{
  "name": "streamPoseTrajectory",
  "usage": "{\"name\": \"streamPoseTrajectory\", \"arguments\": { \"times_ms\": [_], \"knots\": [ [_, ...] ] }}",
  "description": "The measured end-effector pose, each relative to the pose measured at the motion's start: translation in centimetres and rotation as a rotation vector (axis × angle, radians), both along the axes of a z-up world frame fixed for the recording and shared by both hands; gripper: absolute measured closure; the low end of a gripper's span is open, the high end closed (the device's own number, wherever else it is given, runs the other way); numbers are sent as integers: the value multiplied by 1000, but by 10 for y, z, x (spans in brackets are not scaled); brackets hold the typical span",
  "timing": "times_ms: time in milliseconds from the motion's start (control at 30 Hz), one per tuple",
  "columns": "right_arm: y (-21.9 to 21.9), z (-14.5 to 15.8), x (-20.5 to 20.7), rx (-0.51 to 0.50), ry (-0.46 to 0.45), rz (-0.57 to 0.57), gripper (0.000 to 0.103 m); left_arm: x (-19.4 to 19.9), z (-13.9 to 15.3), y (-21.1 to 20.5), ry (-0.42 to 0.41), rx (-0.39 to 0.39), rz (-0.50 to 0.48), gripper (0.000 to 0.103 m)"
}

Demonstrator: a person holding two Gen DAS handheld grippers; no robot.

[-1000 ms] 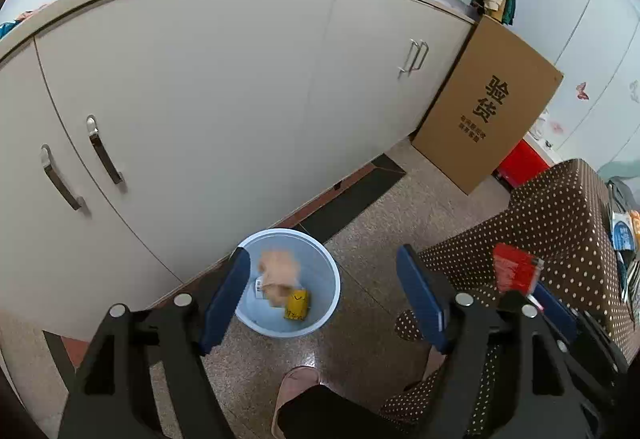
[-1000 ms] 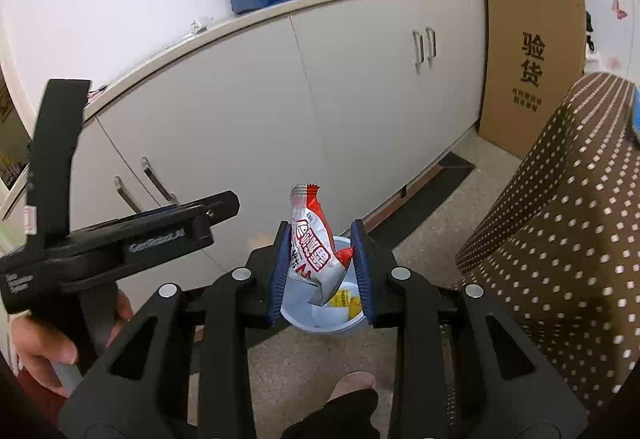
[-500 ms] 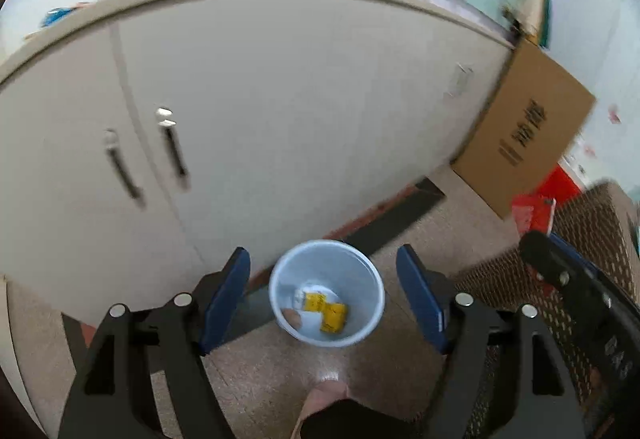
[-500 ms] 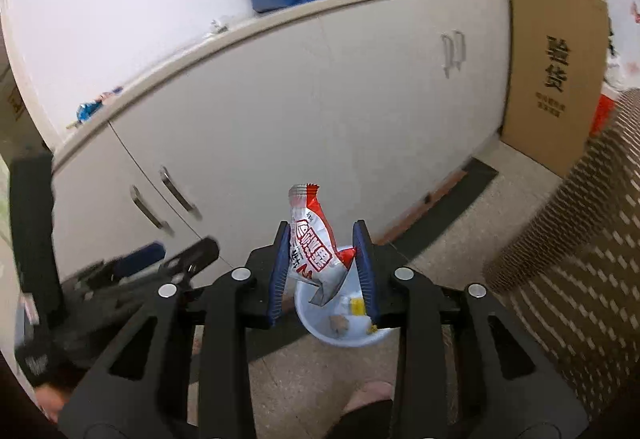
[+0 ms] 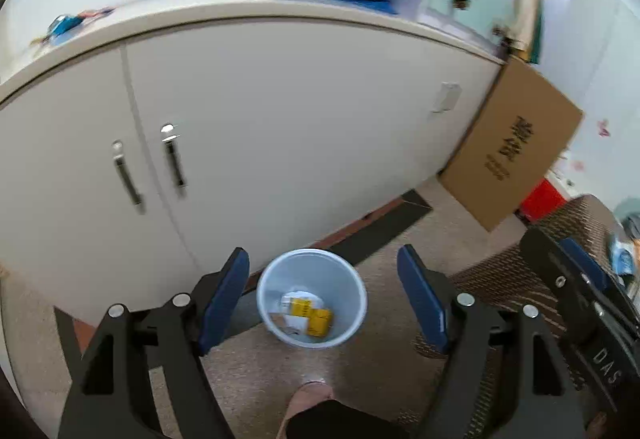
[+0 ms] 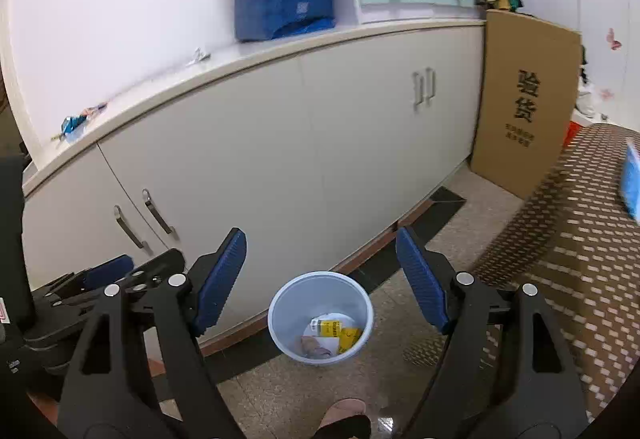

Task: Collect trash
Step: 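Move both tools back over the table, then grasp the blue strip with the left tool while the right tool grasps the teal packet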

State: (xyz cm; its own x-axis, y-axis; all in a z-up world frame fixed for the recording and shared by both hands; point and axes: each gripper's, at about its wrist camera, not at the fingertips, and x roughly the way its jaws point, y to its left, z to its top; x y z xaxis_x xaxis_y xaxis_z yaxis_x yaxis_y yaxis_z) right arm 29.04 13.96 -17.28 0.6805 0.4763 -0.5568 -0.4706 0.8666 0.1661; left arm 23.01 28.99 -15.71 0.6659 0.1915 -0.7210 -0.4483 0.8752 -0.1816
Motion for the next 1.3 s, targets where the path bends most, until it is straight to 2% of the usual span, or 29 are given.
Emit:
{"name": "streamPoseTrajectory", "arguments": {
  "times_ms": [233,400,500,700,867,933,1000,1100,1167,1267,1300],
  "knots": [
    [-69,36,-29,52,-32,-93,25,-8,36,-63,-73,4,-140,27],
    [-135,55,-47,71,-45,-182,25,-6,56,-127,-99,0,-286,27],
    [-177,62,-55,58,-41,-222,25,2,59,-166,-88,-68,-388,27],
    [-267,66,-63,31,-21,-361,25,22,59,-259,-60,-1,-567,27],
    [-326,51,-64,-3,15,-462,25,44,44,-303,-14,39,-664,28],
    [-344,44,-63,-10,36,-491,25,54,37,-317,11,56,-688,35],
    [-363,37,-62,-15,57,-517,25,65,30,-331,40,69,-707,46],
    [-376,30,-57,-32,86,-536,25,78,21,-341,76,93,-720,56],
    [-383,24,-49,-47,119,-527,25,85,18,-345,76,118,-730,61],
    [-386,13,-38,-95,164,-503,26,88,17,-347,77,143,-745,82],
    [-385,12,-35,-107,168,-497,26,89,17,-348,74,153,-748,83]
  ]
}}
